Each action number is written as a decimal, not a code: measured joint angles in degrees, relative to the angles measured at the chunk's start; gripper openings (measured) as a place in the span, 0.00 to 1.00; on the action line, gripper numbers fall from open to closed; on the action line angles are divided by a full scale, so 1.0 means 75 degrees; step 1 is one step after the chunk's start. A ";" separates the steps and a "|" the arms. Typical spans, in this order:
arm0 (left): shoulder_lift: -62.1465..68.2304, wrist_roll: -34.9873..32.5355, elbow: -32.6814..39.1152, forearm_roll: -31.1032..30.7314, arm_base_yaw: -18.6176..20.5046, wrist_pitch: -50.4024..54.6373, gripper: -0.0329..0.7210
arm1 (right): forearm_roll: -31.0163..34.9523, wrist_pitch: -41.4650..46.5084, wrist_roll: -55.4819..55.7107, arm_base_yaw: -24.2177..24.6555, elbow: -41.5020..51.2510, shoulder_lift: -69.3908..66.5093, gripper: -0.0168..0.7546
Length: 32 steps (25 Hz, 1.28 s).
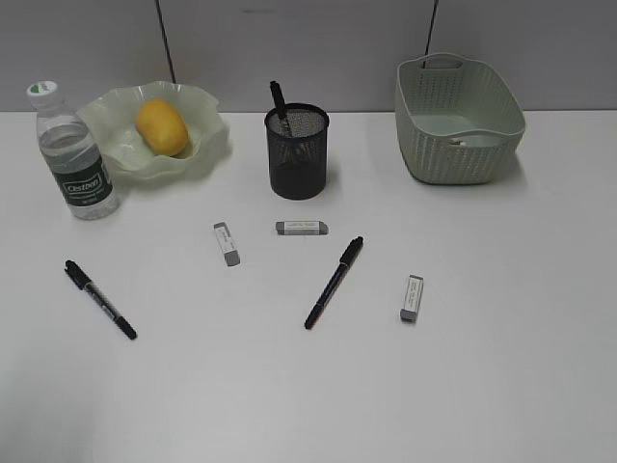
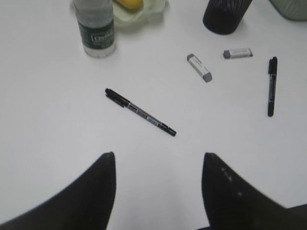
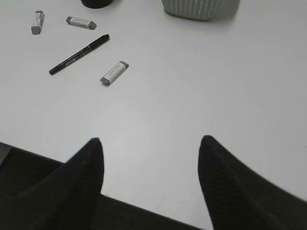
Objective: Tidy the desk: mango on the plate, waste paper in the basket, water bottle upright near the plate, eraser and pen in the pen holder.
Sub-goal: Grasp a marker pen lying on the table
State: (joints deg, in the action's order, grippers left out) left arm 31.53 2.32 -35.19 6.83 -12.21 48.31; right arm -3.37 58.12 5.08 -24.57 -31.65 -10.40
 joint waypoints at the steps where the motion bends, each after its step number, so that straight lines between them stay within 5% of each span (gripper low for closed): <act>1: 0.0528 0.0000 -0.0094 0.0098 0.0000 -0.0063 0.62 | 0.0000 0.0000 0.0000 0.0000 0.0000 0.0000 0.66; 17: 0.6793 0.2571 -0.1623 0.0072 0.0028 -0.1673 0.62 | -0.0003 -0.0011 0.0010 0.0000 0.0000 0.0000 0.66; 32: 0.9688 0.4820 -0.3191 -0.0966 0.0226 -0.1528 0.62 | -0.0003 -0.0011 0.0010 0.0000 0.0000 0.0000 0.65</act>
State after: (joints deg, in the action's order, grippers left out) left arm 104.20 38.47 -59.12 -0.41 -10.51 36.85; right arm -3.39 58.04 5.15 -24.57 -31.65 -10.40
